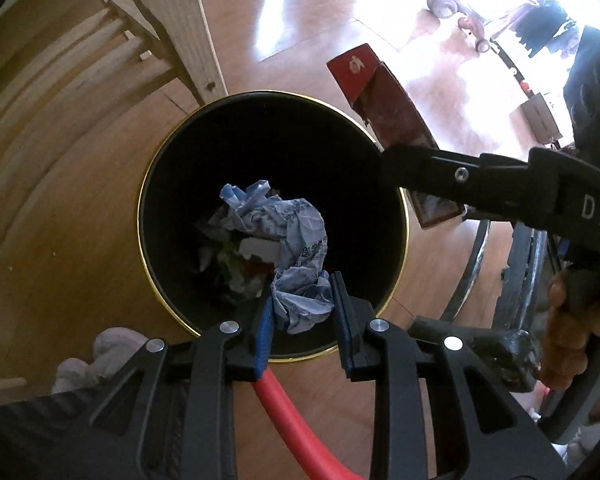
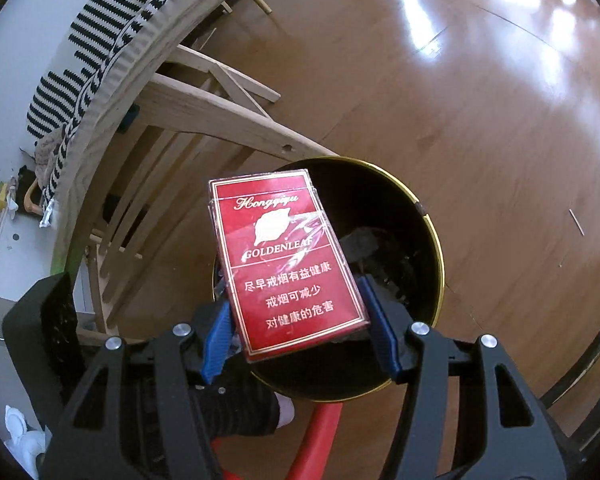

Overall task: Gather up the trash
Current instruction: 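Carry the tissue and red box over the black bin and release both, then return both tools to the table toward the white wrapper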

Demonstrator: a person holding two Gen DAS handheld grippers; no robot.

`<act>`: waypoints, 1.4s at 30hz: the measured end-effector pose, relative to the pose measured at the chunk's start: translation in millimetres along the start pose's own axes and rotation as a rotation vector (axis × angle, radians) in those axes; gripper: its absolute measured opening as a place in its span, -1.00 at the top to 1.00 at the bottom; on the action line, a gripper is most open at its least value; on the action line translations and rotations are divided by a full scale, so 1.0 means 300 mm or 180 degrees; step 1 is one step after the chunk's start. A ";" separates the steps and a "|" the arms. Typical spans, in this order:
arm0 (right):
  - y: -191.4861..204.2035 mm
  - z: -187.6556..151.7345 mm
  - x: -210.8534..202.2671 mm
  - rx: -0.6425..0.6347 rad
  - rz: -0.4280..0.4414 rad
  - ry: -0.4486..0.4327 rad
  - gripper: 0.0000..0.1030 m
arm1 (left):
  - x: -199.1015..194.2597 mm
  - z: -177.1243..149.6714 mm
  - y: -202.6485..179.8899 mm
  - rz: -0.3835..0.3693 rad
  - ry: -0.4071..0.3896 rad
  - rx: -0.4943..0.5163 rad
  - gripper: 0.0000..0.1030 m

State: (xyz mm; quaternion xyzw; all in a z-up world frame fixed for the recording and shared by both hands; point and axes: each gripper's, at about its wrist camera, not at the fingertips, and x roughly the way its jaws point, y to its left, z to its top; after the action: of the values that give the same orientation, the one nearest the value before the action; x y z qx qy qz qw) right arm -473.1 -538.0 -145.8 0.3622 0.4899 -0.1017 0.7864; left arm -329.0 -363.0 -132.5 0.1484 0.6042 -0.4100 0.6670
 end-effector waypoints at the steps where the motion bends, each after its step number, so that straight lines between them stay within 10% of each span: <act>1: 0.015 -0.005 -0.001 0.0009 0.0003 -0.0003 -0.13 | 0.005 0.008 -0.009 0.0008 -0.0009 0.0007 0.50; 19: 0.022 0.008 0.016 -0.0021 -0.0055 -0.0006 -0.14 | -0.046 0.014 -0.012 0.0085 -0.0188 0.0068 0.48; 21: 0.025 0.014 0.014 0.0012 0.0023 0.0023 -0.18 | -0.052 0.014 -0.005 0.0085 -0.0204 0.0019 0.04; 22: 0.025 0.020 0.013 0.0047 0.0064 0.0034 -0.35 | -0.057 0.012 0.001 0.0072 -0.0226 -0.0046 -0.72; 23: 0.023 0.025 0.007 0.0090 0.0065 0.0002 -0.74 | -0.066 0.008 0.005 0.0096 -0.0288 -0.0104 -0.88; 27: 0.013 0.057 -0.059 0.0203 -0.0156 -0.0237 -0.87 | -0.089 0.008 0.003 0.0031 -0.0275 -0.0080 -0.88; 36: 0.232 0.099 -0.247 -0.0364 -0.0798 -0.1013 -0.87 | -0.519 -0.002 0.033 0.0082 -0.1221 -0.0340 -0.88; 42: 0.629 0.147 -0.183 -0.1305 -0.0525 -0.1172 -0.87 | -0.801 -0.002 0.277 0.0809 -0.1633 -0.0911 -0.88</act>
State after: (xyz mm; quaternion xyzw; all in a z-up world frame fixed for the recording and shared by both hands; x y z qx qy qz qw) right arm -372.6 -442.8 0.7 0.1301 0.3770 -0.1282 0.9080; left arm -253.2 -222.8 65.5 0.0191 0.4444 -0.2582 0.8576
